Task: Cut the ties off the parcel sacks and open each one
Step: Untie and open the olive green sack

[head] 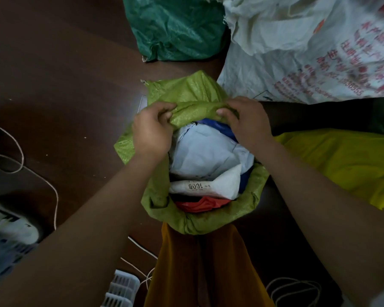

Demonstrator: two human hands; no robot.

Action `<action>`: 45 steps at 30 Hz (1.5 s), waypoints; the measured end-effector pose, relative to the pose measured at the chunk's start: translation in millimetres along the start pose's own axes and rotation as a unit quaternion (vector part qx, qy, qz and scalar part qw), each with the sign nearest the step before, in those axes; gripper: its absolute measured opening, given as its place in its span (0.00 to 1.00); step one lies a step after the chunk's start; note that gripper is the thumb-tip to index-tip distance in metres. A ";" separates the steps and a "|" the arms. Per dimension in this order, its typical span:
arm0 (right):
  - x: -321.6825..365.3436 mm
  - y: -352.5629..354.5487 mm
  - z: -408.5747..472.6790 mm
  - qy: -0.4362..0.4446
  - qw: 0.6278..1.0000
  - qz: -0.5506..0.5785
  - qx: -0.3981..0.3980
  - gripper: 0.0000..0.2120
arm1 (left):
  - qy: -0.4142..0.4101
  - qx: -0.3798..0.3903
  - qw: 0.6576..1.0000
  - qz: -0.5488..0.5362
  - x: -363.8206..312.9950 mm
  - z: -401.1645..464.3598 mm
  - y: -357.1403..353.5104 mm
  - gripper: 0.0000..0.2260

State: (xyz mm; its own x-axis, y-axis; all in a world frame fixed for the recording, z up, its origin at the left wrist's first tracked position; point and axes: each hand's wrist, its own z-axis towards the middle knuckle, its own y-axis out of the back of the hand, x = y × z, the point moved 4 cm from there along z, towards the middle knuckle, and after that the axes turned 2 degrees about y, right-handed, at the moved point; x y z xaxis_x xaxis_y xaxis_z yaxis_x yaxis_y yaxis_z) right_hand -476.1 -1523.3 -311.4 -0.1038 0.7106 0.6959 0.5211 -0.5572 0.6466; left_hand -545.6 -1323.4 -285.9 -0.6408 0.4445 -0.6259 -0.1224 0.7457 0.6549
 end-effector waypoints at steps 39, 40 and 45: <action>-25.2 6.9 -70.2 -0.250 0.934 0.144 -0.211 0.17 | -0.019 0.085 0.996 0.012 -46.2 17.9 -17.7 0.07; -21.2 10.6 -68.8 -0.221 0.939 0.145 -0.220 0.22 | -0.012 0.088 0.996 0.011 -46.4 17.7 -20.6 0.08; 14.6 7.8 -48.2 -0.041 0.992 0.066 -0.097 0.24 | 0.026 0.122 0.992 -0.002 -52.6 11.7 -30.8 0.10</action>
State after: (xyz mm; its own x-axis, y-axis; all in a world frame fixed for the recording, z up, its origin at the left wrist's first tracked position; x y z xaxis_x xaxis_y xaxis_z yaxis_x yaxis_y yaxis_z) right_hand -514.4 -1538.0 -281.1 0.0275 0.6541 0.7559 0.3518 -0.7141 0.6052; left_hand -499.3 -1364.0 -278.1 -0.6794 0.4202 -0.6015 0.0575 0.8478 0.5272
